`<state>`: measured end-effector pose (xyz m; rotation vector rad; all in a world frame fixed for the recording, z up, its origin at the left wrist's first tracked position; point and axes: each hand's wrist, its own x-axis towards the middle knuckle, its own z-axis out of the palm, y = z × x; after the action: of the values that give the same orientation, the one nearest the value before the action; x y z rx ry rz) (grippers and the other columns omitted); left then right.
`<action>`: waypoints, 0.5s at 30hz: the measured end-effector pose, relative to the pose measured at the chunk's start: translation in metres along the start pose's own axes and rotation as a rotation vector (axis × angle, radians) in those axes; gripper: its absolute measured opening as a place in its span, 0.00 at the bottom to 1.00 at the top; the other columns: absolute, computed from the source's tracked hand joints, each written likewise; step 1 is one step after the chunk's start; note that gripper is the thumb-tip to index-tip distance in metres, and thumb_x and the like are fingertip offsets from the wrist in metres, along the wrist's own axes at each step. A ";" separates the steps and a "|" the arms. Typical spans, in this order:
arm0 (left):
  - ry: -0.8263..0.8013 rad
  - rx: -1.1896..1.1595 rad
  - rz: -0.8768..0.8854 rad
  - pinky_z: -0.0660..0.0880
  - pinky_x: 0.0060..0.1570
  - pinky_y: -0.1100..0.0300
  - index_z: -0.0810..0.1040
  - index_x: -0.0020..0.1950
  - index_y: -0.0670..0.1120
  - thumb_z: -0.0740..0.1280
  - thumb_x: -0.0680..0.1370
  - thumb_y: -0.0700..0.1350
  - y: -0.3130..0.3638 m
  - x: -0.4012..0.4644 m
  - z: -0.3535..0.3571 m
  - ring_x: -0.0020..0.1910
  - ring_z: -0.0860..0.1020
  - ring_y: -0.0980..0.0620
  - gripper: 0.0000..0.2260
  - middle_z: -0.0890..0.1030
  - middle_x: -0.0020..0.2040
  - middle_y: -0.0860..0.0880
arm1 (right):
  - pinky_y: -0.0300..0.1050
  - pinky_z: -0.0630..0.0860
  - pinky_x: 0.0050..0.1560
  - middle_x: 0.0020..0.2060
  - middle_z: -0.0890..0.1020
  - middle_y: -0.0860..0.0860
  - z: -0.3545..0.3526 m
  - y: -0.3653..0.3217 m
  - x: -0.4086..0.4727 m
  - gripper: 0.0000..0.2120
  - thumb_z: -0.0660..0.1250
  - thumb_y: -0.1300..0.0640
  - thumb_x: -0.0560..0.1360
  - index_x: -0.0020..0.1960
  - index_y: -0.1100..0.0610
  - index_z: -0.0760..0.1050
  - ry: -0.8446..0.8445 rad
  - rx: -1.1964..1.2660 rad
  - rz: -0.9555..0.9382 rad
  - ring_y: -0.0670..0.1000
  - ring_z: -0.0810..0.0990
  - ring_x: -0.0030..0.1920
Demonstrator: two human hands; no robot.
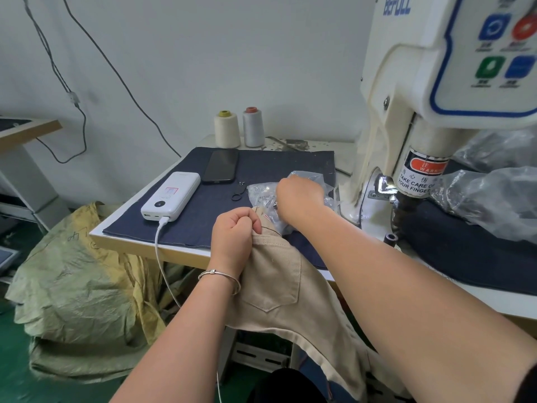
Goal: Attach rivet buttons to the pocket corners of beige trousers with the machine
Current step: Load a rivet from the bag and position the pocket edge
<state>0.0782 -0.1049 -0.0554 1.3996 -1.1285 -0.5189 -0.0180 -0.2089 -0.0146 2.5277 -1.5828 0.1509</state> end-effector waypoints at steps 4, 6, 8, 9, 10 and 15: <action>-0.001 -0.002 -0.008 0.62 0.27 0.68 0.72 0.23 0.49 0.56 0.63 0.39 -0.001 0.000 0.000 0.25 0.64 0.59 0.11 0.67 0.23 0.54 | 0.43 0.58 0.26 0.32 0.66 0.51 0.002 0.001 0.000 0.08 0.63 0.65 0.73 0.44 0.54 0.67 0.018 -0.017 -0.008 0.51 0.68 0.32; 0.001 -0.001 -0.012 0.62 0.27 0.68 0.72 0.22 0.49 0.56 0.63 0.40 -0.001 0.000 0.000 0.25 0.65 0.59 0.11 0.67 0.23 0.54 | 0.43 0.58 0.26 0.32 0.64 0.51 0.003 0.001 0.001 0.07 0.63 0.66 0.73 0.46 0.55 0.69 0.026 -0.027 -0.011 0.50 0.65 0.30; 0.001 -0.003 -0.014 0.62 0.27 0.69 0.72 0.22 0.49 0.56 0.63 0.40 -0.001 0.001 0.001 0.25 0.65 0.59 0.11 0.67 0.23 0.54 | 0.43 0.58 0.26 0.32 0.64 0.51 0.004 0.001 0.002 0.08 0.63 0.65 0.73 0.49 0.55 0.71 0.034 -0.037 -0.021 0.51 0.68 0.32; 0.000 -0.003 -0.015 0.62 0.27 0.69 0.72 0.22 0.49 0.56 0.63 0.40 -0.001 0.001 0.001 0.25 0.65 0.59 0.11 0.67 0.23 0.54 | 0.43 0.57 0.26 0.32 0.63 0.51 0.004 0.001 0.002 0.08 0.63 0.65 0.73 0.50 0.56 0.72 0.037 -0.042 -0.028 0.52 0.68 0.34; -0.001 -0.002 -0.017 0.62 0.26 0.69 0.72 0.22 0.49 0.56 0.63 0.40 -0.001 0.001 0.001 0.25 0.65 0.59 0.11 0.67 0.23 0.55 | 0.43 0.57 0.26 0.32 0.63 0.51 0.005 0.001 0.003 0.08 0.63 0.65 0.73 0.50 0.56 0.72 0.038 -0.048 -0.033 0.52 0.68 0.34; -0.001 -0.001 -0.020 0.63 0.27 0.69 0.72 0.22 0.49 0.56 0.63 0.40 -0.002 0.001 0.001 0.26 0.65 0.60 0.12 0.68 0.23 0.54 | 0.43 0.56 0.26 0.31 0.64 0.51 0.006 0.001 0.003 0.10 0.64 0.65 0.72 0.43 0.53 0.65 0.046 -0.068 -0.041 0.50 0.62 0.29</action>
<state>0.0785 -0.1067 -0.0568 1.4116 -1.1161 -0.5344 -0.0175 -0.2132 -0.0200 2.4848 -1.4924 0.1476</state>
